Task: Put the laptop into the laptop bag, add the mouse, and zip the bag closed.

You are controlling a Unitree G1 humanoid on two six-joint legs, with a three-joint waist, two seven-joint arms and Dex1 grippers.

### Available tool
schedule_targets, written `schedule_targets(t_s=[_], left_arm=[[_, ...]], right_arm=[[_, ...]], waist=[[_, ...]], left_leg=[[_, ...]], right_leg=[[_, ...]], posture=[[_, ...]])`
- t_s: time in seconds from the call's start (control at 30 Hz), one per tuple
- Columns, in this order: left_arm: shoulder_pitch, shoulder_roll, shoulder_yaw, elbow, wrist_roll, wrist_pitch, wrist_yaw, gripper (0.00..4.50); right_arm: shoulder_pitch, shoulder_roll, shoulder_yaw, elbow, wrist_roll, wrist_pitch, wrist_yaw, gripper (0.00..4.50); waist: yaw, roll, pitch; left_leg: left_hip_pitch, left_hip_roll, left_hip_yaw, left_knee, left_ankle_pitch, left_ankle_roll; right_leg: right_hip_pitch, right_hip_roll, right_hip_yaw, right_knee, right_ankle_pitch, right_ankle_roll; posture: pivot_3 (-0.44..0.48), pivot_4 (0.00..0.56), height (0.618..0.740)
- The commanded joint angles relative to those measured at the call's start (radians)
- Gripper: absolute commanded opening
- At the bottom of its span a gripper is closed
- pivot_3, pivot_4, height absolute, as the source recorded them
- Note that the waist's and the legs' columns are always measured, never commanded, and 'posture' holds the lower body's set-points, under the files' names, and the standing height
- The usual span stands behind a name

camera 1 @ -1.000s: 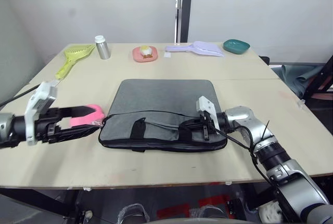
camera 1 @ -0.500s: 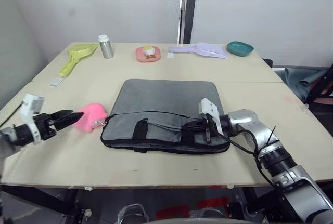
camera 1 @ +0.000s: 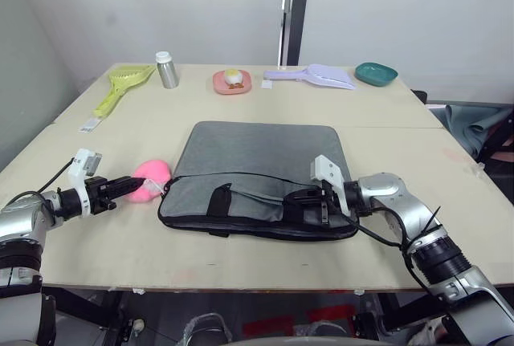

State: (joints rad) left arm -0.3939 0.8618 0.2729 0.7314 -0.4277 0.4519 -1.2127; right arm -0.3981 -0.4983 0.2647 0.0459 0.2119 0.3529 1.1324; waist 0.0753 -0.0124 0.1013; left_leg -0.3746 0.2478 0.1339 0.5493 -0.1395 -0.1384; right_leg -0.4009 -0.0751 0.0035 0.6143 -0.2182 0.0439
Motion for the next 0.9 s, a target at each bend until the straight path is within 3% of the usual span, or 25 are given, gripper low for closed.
schedule_targets(t_s=[0.03, 0.4, 0.9], left_arm=[[0.061, 0.019, 0.019, -0.045, -0.004, 0.012, -0.015, 0.03], [0.388, 0.046, 0.15, -0.536, -0.154, 0.201, -0.004, 0.03], [0.71, 0.128, 0.322, -0.732, -0.208, 0.27, -0.064, 0.03]], right_arm=[[0.073, -0.025, 0.023, 0.034, -0.011, 0.074, -0.013, 0.0], [0.134, -0.024, 0.006, 0.039, 0.03, 0.096, -0.045, 0.0], [0.115, -0.034, 0.023, 0.053, 0.013, 0.089, -0.038, 0.0]], waist=[[0.001, 0.001, 0.0], [0.006, 0.001, 0.0], [-0.006, 0.0, -0.001]], left_leg=[[0.0, 0.0, 0.0, 0.0, 0.0, 0.0], [0.001, 0.0, 0.002, -0.006, -0.001, -0.001], [0.006, 0.0, 0.008, -0.014, -0.001, -0.001]], right_leg=[[0.0, 0.0, 0.0, 0.0, 0.0, 0.0], [0.0, -0.001, 0.001, -0.004, -0.001, 0.0], [-0.001, 0.001, 0.005, -0.008, -0.003, 0.004]], posture=[[0.0, 0.15, 0.74], [0.0, 0.15, 0.74], [0.0, 0.15, 0.74]])
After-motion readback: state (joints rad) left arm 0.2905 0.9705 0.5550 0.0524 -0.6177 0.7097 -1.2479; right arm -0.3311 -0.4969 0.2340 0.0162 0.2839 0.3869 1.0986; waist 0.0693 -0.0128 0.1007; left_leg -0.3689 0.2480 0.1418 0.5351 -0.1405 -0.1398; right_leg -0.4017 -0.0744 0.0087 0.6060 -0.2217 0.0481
